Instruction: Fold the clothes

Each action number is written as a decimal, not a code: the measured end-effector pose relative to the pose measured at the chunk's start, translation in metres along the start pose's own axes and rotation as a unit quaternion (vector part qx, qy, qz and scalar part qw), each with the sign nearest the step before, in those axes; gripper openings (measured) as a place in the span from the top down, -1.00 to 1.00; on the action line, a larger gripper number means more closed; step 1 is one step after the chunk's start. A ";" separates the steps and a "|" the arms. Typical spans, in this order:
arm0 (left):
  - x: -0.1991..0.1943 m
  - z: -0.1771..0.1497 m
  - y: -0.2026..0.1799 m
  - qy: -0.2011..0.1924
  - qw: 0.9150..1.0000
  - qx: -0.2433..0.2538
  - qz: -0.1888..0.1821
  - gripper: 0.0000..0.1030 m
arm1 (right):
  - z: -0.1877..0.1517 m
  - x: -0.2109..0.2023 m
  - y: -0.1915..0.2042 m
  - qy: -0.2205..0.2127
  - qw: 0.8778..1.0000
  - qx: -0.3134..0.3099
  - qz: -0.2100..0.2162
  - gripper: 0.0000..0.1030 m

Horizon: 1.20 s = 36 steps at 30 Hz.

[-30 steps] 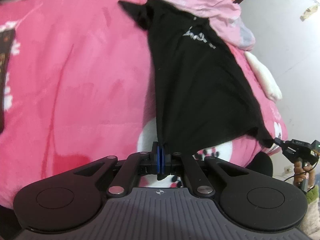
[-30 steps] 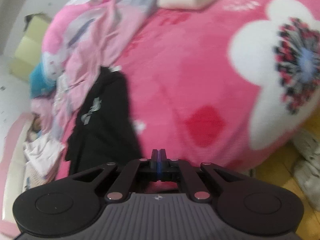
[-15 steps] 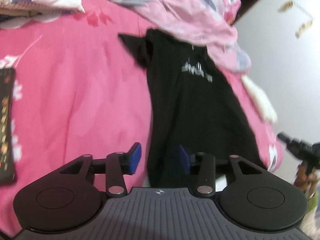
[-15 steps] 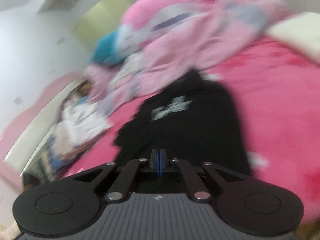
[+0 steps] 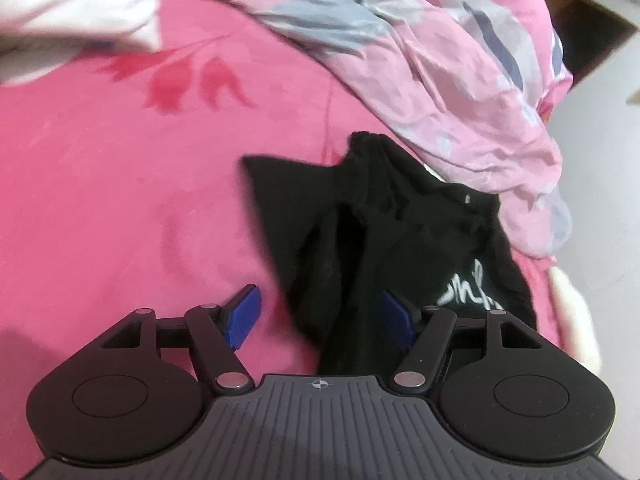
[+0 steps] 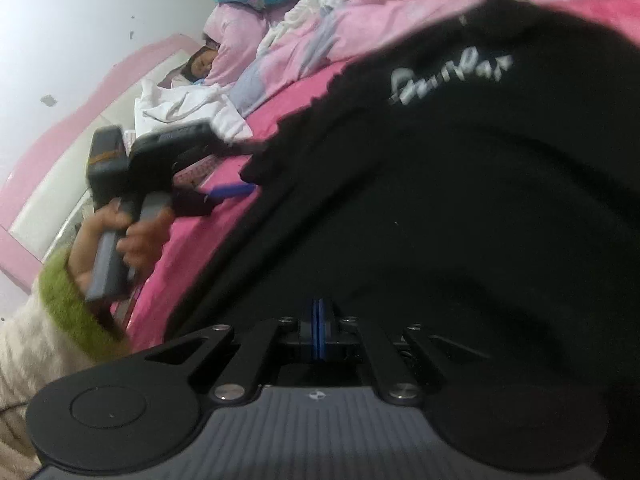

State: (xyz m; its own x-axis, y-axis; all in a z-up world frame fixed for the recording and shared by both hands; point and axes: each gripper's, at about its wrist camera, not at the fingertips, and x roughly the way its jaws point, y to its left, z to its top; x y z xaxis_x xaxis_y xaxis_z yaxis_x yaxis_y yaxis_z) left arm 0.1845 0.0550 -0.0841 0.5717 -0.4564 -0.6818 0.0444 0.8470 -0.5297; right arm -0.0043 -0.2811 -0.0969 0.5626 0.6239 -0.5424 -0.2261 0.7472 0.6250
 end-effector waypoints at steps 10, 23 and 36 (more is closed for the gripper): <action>0.012 0.027 -0.012 -0.067 0.995 0.062 0.039 0.91 | -0.009 -0.008 -0.008 -0.019 0.999 -0.003 0.031 1.00; 0.036 0.057 -0.003 -0.124 0.980 0.101 0.118 0.89 | -0.013 -0.010 -0.006 -0.019 0.999 -0.025 0.030 1.00; -0.057 0.026 -0.004 -0.108 0.986 0.097 0.083 -0.03 | -0.008 -0.007 -0.006 -0.022 0.999 -0.030 0.025 1.00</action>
State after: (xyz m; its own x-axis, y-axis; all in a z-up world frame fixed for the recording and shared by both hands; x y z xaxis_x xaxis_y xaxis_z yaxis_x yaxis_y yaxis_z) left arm 0.1726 0.0851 -0.0300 0.7449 -0.2567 -0.6158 0.0805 0.9509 -0.2990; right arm -0.0139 -0.2880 -0.1009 0.5829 0.6518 -0.4852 -0.3011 0.7279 0.6160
